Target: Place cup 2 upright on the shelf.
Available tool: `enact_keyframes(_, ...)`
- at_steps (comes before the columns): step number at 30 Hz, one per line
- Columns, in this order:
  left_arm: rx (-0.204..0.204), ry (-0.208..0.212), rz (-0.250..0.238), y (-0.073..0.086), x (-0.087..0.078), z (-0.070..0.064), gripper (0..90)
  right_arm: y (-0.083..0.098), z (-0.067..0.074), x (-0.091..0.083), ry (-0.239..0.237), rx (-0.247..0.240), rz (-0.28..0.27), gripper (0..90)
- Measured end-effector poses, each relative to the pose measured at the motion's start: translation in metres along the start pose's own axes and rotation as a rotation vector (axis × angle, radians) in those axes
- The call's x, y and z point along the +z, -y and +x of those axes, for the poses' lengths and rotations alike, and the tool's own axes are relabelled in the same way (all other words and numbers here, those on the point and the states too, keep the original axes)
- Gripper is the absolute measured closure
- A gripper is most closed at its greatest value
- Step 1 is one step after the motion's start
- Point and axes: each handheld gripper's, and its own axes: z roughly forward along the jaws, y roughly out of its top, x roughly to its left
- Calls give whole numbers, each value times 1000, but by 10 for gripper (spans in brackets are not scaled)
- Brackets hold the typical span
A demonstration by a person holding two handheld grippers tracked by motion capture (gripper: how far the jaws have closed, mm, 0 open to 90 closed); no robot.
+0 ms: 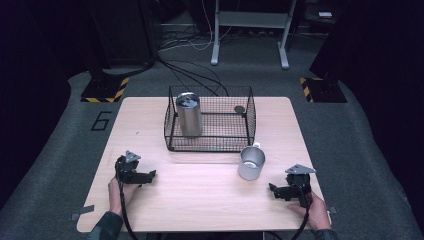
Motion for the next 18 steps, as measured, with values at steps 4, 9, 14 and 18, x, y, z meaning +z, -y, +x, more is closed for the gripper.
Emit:
enact_keyframes(4,-16,-13,-16,1,1,2,0,0,2,0,8,10,-3,0)
enact_keyframes(9,3,0,-13,1,1,2,0,-1,3,0,17,12,6,0)
enact_keyframes(14,3,-4,-14,1,1,1,1,-2,3,0,9,6,20,0)
enact_keyframes(18,11,3,-5,0,1,1,3,-4,3,-4,12,21,19,80)
